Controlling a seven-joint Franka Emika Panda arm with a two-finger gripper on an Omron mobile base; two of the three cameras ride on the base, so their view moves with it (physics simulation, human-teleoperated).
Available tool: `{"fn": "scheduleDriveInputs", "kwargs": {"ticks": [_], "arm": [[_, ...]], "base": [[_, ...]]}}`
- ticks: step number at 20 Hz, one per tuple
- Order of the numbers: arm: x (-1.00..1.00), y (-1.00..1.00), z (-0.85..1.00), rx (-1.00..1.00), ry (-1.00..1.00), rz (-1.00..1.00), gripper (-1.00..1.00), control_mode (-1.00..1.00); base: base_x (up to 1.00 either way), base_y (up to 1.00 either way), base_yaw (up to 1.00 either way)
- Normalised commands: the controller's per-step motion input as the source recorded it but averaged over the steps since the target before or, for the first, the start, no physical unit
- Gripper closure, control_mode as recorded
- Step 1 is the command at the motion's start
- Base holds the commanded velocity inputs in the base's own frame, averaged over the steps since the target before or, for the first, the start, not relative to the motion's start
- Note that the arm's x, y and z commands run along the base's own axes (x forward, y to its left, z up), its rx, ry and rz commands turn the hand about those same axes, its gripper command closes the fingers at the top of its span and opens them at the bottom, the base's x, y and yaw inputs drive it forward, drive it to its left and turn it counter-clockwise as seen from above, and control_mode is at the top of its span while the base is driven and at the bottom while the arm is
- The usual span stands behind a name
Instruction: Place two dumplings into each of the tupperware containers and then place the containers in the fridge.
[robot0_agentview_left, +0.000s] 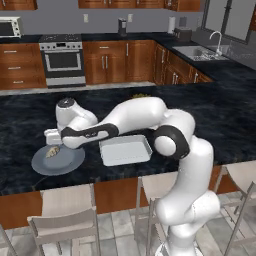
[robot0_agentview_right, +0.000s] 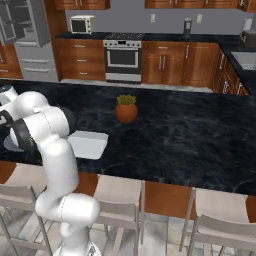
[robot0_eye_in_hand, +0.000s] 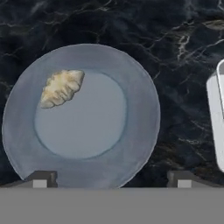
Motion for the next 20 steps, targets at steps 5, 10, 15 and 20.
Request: {"fn": "scheduleDriveInputs", "kwargs": {"ticks": [5, 10, 15, 20], "arm": [[0.28, 0.57, -0.36, 0.00, 0.00, -0.11, -1.00, -1.00], [0.34, 0.31, 0.00, 0.00, 0.00, -0.12, -1.00, -1.00], [0.44, 0.01, -0.06, 0.00, 0.07, -0.05, -1.00, -1.00], [0.44, 0.00, -0.31, 0.00, 0.03, -0.06, -1.00, -1.00]], "base": [[0.00, 0.00, 0.00], [0.00, 0.00, 0.00], [0.00, 0.00, 0.00], [0.00, 0.00, 0.00]]}}
